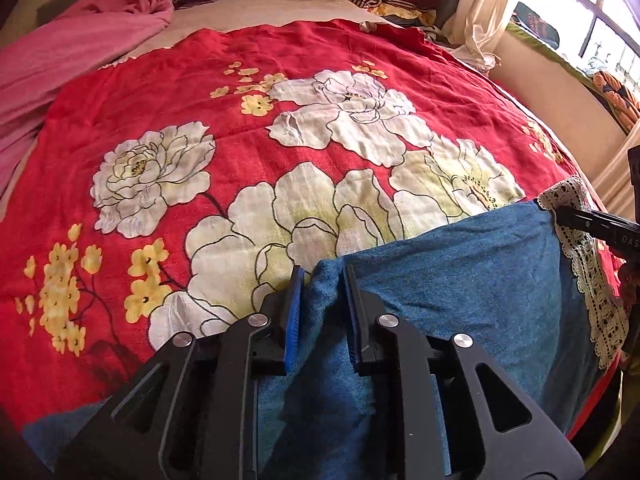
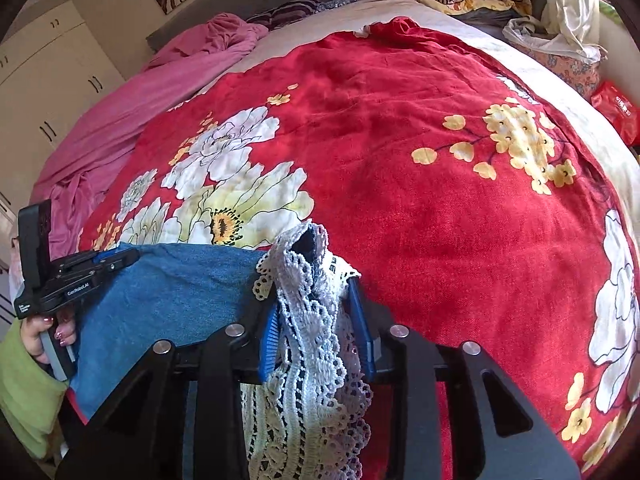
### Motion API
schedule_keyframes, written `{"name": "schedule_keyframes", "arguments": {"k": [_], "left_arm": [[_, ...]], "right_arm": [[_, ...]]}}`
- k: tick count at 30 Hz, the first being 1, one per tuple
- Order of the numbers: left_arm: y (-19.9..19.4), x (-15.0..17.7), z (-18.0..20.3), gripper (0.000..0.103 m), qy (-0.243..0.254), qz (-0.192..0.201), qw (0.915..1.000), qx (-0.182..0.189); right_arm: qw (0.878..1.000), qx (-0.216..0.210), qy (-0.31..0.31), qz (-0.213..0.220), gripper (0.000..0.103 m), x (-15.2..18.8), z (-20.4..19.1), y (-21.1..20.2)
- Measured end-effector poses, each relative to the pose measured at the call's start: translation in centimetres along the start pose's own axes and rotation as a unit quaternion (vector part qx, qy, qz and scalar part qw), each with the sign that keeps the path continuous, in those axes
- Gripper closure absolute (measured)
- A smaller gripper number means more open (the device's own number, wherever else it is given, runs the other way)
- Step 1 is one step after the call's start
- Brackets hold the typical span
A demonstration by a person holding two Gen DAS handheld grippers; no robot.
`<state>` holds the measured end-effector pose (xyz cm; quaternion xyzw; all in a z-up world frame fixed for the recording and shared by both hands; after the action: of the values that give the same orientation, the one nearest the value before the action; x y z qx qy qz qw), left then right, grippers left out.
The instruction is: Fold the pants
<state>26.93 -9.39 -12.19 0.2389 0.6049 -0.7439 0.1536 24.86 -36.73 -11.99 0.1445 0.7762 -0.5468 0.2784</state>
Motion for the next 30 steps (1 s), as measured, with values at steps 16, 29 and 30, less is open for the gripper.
{"name": "schedule_keyframes", "arguments": {"k": [16,29,30], "left_arm": [[-9.6,3.9,-1.2,0.043,-0.032,0.056,0.997,-0.043],[-13.3,7.3,0.3,0.018,-0.027,0.07,0.9965,-0.037],[-13.4,7.4,0.4,0.017,-0.025,0.07,0.9966,-0.035]], "right_arm": [[0.996,0.047,-0.011,0.081,0.041,2.8,-4.2,-10.0],[0.992,0.066,-0.072,0.076,0.031,6.2,-10.0,-11.9],[0.992,0.064,-0.076,0.073,0.031,6.4,-10.3,-11.7]]}}
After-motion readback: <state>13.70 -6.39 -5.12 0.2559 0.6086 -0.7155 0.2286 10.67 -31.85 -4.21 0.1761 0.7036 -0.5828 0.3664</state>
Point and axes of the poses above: each gripper's, at about its wrist camera, not at the fingertips, and y roughly the way its jaws point, z to its right, x to its underside, the point moved 9 cm from there along y, roughly the way its jaws point, and after that the axes turned 8 degrees about -y, right-handed, at the moved point
